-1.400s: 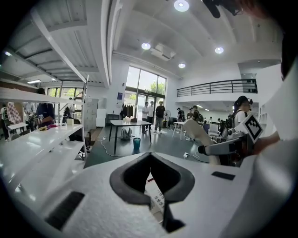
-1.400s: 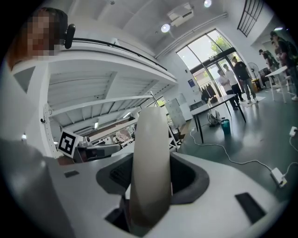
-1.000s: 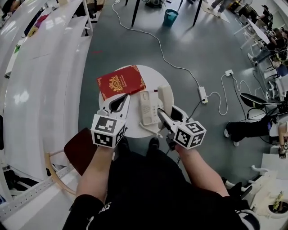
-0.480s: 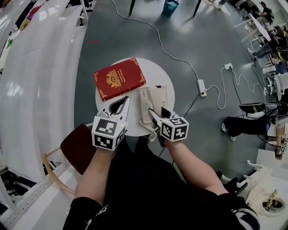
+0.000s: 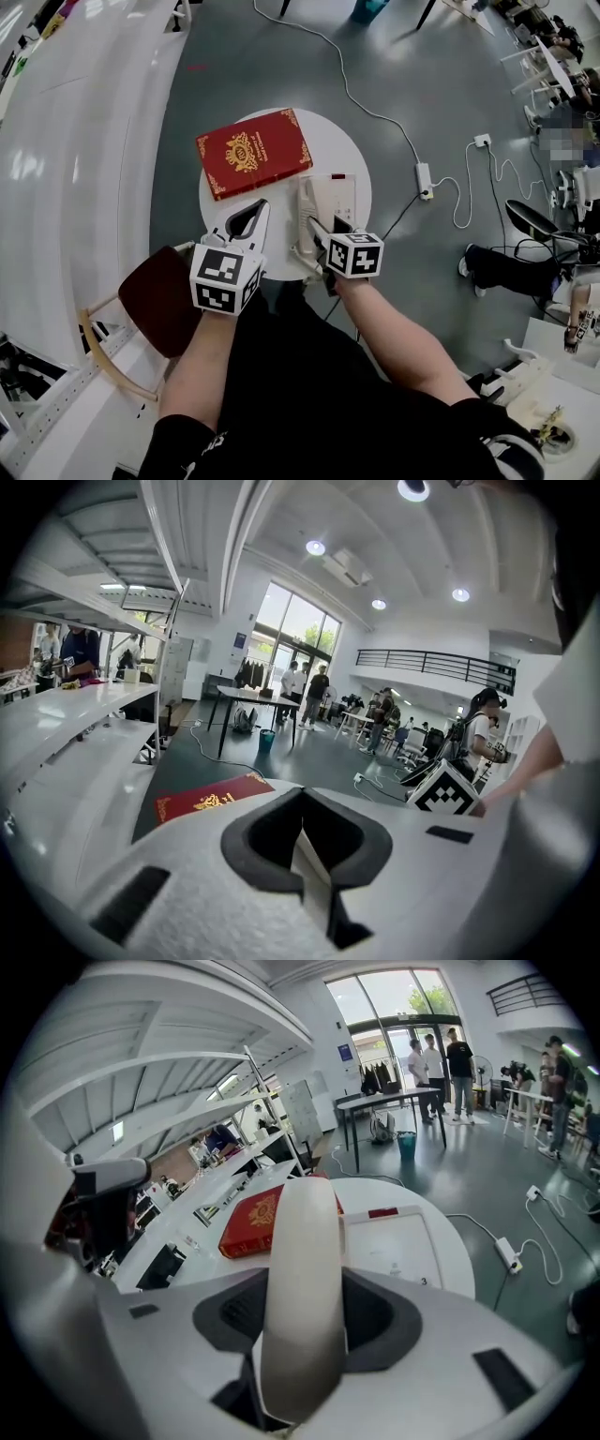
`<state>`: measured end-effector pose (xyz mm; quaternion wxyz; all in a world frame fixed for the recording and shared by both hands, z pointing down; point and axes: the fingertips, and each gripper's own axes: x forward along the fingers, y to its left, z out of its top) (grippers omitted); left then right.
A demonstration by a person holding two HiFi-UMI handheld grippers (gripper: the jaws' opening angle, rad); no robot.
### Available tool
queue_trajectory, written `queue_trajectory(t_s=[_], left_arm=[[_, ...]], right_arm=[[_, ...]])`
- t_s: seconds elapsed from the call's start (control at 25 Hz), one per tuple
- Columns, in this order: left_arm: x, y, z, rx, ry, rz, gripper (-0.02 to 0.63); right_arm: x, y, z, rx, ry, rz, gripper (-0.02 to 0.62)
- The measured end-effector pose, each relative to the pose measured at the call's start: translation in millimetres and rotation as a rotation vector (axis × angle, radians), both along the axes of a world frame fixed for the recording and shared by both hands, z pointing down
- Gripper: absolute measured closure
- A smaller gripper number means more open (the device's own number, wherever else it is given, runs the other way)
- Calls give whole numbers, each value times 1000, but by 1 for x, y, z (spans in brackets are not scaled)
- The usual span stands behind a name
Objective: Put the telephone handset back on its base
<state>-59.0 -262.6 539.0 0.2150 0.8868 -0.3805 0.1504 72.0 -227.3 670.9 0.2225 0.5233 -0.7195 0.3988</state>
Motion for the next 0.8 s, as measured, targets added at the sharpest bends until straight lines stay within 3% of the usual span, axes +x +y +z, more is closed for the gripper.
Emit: queue_trajectory(t_s=[0.48, 0.8], left_arm=[[-13, 0, 12, -25, 21, -25, 595], [-15, 1, 15, -35, 37, -15, 595]], right_arm=[[0, -11, 34, -109, 69, 91, 380], [1, -13, 37, -127, 121, 112, 380]])
